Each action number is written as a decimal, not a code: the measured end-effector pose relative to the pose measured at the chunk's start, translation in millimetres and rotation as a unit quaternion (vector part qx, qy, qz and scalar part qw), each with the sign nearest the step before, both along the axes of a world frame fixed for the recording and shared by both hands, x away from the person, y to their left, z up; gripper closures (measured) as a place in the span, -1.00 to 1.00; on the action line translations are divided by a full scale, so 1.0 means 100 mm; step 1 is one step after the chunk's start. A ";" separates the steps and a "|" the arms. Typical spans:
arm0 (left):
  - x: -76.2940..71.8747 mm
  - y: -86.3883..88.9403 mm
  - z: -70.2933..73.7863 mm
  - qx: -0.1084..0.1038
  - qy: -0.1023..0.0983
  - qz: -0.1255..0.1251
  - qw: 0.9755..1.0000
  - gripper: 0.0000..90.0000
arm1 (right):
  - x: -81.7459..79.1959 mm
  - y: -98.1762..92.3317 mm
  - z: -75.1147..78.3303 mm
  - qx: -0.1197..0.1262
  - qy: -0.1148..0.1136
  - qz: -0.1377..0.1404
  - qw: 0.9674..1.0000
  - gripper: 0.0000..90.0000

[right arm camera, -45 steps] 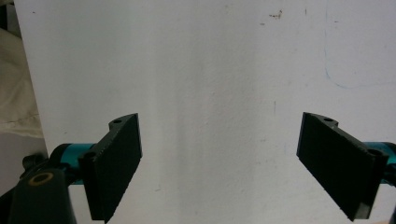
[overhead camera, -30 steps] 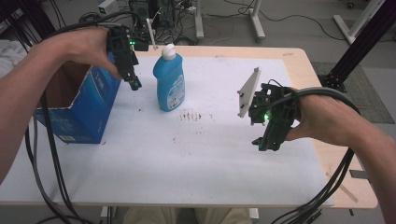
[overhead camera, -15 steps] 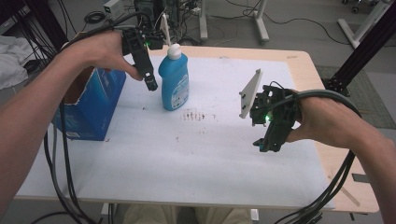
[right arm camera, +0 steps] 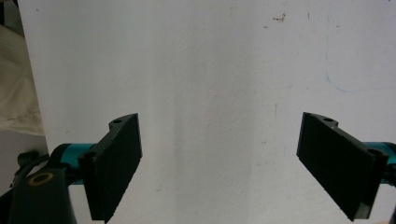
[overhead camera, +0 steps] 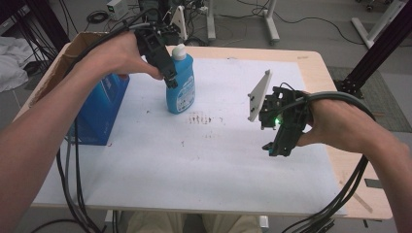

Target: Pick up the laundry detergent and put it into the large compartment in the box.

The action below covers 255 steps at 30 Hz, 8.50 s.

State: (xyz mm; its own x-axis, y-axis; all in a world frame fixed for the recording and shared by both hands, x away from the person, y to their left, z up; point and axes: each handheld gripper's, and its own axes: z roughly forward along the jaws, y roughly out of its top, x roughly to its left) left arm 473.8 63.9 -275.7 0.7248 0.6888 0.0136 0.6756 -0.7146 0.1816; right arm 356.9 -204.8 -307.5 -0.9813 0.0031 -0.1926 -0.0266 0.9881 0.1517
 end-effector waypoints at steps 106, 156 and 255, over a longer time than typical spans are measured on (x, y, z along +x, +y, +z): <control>0.36 -0.34 -0.14 -0.006 -0.008 0.087 0.996 -0.15 | -0.02 -0.07 -0.06 -0.005 -0.001 -0.003 1.000 -0.71; 0.13 0.00 1.53 -0.016 0.010 0.055 0.998 -0.15 | -0.05 -0.12 0.01 0.003 -0.009 -0.008 1.000 -0.71; -0.27 1.88 0.39 0.032 0.026 -0.001 0.999 -0.15 | -0.04 0.01 -0.17 -0.027 0.006 -0.012 1.000 -0.71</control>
State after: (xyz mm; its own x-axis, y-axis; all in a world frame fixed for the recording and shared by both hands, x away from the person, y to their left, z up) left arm 446.5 252.0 -236.5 0.7275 0.6858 0.0196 0.6811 -0.7254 0.0995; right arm 352.4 -204.2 -324.8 -0.9834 0.0169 -0.1804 -0.0009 0.9952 0.0980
